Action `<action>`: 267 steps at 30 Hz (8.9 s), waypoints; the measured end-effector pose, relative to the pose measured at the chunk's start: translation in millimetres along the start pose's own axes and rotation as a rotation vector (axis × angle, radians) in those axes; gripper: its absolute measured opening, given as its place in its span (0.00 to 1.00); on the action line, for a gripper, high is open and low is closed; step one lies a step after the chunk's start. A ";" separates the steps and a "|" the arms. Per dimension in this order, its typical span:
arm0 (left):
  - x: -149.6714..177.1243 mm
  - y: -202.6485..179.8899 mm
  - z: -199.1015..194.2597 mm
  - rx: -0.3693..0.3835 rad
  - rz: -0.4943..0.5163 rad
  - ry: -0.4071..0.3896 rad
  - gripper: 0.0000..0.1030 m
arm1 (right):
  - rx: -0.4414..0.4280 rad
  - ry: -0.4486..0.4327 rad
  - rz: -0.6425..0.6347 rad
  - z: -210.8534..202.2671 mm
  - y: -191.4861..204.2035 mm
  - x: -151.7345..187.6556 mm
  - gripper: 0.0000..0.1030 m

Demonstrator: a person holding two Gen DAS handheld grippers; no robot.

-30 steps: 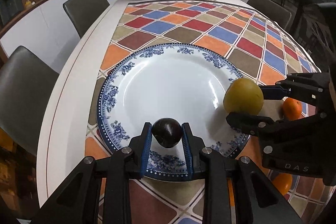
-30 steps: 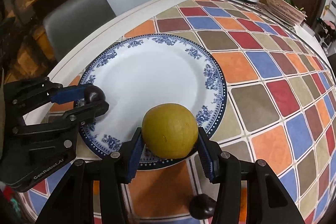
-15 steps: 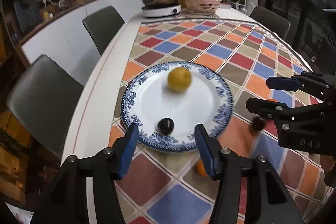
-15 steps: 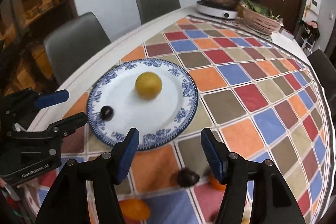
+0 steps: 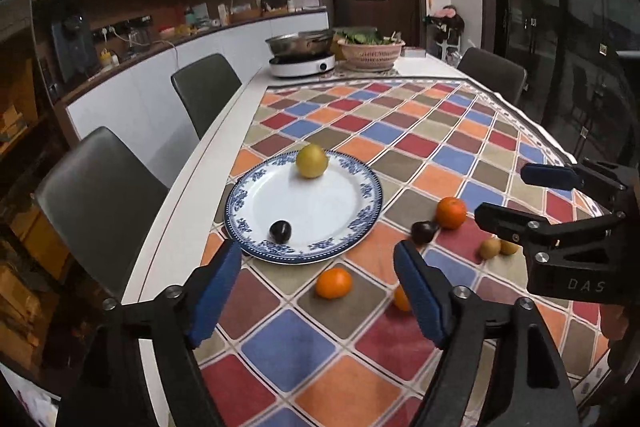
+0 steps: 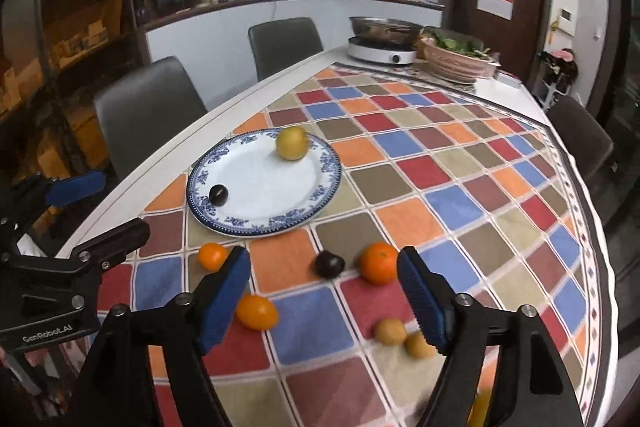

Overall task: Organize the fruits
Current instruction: 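Withdraw both tools from the plate and move them toward two oranges, then grasp an orange with the left tool while the right tool grasps a tangerine, then lower the orange onto the plate with the left tool while the right tool releases the tangerine there, then withdraw both tools and move the left toward an orange, the right toward a dark plum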

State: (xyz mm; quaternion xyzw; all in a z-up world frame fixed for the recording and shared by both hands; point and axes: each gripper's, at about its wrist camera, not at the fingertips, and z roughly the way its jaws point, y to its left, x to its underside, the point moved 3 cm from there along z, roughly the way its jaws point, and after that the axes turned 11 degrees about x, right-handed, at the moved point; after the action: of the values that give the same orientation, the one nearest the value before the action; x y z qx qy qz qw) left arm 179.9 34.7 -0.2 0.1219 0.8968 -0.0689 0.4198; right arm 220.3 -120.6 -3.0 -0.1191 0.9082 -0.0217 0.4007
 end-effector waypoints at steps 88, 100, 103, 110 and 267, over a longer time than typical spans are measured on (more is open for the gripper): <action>52.3 -59.6 76.8 0.140 0.060 0.147 0.36 | 0.196 0.204 0.290 16.6 -75.6 120.6 0.40; 53.9 -47.1 38.5 0.112 0.024 0.089 0.36 | 0.104 0.078 0.128 -10.0 -38.3 96.5 0.40; 50.3 -40.0 30.1 0.100 0.014 0.073 0.36 | 0.066 0.055 0.094 -13.8 -29.1 86.4 0.40; 35.0 -12.3 11.4 0.041 -0.003 0.003 0.36 | -0.011 -0.009 0.047 -19.5 -4.5 53.5 0.40; 50.6 25.8 122.4 0.112 -0.135 0.239 0.35 | -0.034 0.165 0.003 121.1 17.2 30.6 0.36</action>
State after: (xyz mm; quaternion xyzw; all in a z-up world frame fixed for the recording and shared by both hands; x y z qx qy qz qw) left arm 245.9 40.0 -117.8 0.0919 0.9412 -0.1316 0.2972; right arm 285.8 -104.3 -109.5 -0.1226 0.9386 -0.0153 0.3223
